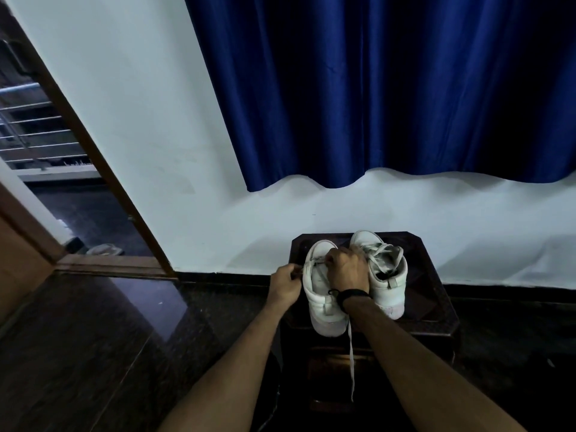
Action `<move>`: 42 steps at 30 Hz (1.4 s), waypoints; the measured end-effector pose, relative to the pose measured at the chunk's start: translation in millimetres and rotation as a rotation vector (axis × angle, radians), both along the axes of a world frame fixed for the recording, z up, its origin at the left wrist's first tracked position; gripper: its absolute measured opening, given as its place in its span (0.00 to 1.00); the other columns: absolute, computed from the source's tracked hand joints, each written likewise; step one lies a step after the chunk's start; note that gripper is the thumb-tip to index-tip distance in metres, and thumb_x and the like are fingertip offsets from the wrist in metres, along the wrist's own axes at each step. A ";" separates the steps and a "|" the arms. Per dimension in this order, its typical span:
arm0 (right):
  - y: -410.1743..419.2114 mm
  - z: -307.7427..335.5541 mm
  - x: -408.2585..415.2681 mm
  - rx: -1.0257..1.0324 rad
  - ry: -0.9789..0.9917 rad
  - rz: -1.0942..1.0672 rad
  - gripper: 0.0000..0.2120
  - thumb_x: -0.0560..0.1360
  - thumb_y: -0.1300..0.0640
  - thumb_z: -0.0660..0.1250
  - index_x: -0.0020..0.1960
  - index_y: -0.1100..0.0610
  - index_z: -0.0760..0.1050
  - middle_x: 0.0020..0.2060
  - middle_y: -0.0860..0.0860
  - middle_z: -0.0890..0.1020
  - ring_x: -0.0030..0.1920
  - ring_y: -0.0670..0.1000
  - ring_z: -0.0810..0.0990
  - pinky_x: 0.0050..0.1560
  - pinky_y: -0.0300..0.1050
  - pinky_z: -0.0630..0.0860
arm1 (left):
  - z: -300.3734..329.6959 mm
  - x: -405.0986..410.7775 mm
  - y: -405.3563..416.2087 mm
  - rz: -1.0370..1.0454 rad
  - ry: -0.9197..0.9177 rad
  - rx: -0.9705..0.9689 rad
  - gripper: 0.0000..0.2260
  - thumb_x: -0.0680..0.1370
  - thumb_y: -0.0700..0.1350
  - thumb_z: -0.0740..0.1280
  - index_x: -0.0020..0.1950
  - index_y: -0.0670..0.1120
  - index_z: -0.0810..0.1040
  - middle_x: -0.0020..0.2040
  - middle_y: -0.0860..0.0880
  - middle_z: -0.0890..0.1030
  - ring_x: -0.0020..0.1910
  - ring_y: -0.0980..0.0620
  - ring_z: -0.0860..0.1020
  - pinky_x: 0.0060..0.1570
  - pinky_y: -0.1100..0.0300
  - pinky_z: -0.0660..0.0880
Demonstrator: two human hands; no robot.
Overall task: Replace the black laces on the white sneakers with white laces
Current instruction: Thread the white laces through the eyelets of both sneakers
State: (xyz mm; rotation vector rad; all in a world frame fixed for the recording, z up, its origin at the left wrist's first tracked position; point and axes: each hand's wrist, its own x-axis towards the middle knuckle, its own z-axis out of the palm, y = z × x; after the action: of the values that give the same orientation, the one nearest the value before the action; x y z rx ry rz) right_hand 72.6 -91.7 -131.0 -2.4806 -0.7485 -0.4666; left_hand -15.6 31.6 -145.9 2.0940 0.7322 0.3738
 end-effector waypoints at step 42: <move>-102.9 152.4 -62.2 0.360 0.752 0.455 0.16 0.79 0.51 0.64 0.44 0.64 0.79 0.30 0.51 0.78 0.30 0.43 0.74 0.36 0.38 0.73 | 160.7 -56.7 -93.2 -0.424 -0.282 -0.324 0.12 0.83 0.45 0.62 0.62 0.41 0.79 0.46 0.49 0.83 0.41 0.58 0.80 0.46 0.65 0.78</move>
State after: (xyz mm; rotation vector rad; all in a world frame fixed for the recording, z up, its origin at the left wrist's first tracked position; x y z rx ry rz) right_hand 10.4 -194.6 21.4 -1.8446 -0.7761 0.4439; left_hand -72.2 -61.5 14.8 1.7807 0.1586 0.2823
